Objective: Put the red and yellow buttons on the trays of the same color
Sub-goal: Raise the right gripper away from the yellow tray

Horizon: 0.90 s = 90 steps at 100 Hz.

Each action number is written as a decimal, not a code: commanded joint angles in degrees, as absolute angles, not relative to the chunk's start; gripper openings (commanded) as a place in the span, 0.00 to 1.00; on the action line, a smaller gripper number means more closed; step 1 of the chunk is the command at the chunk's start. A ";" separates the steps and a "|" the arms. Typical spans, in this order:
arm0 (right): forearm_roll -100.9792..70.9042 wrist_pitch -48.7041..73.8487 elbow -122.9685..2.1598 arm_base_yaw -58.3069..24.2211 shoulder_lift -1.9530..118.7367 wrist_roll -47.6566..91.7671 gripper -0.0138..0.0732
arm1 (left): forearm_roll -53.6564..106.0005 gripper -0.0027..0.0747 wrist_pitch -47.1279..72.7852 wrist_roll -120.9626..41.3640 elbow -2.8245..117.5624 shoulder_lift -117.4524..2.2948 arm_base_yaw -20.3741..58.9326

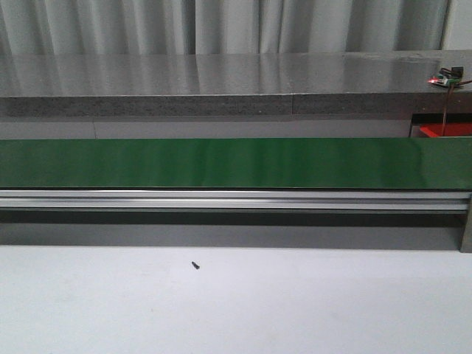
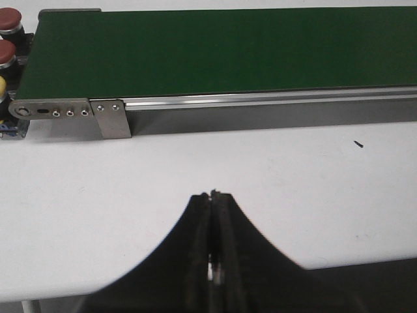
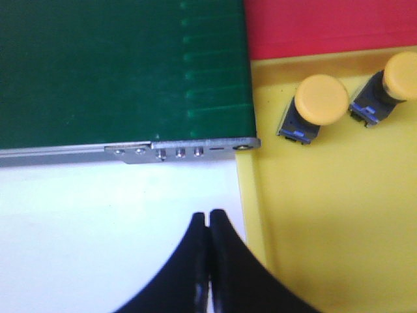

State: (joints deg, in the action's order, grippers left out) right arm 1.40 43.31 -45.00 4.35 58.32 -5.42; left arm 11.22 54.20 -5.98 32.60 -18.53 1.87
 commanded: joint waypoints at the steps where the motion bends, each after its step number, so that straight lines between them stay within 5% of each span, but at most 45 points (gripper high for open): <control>1: 1.67 38.57 -43.34 4.28 54.70 -4.67 0.09 | 11.98 0.01 50.74 -5.99 34.06 -19.15 2.22; 49: 1.54 35.49 -30.11 4.28 35.18 -4.67 0.08 | 11.98 0.01 50.74 -5.99 34.06 -19.15 2.22; 90: 1.54 36.97 -29.74 4.28 33.36 -4.67 0.08 | 11.98 0.01 50.74 -5.99 34.06 -19.15 2.22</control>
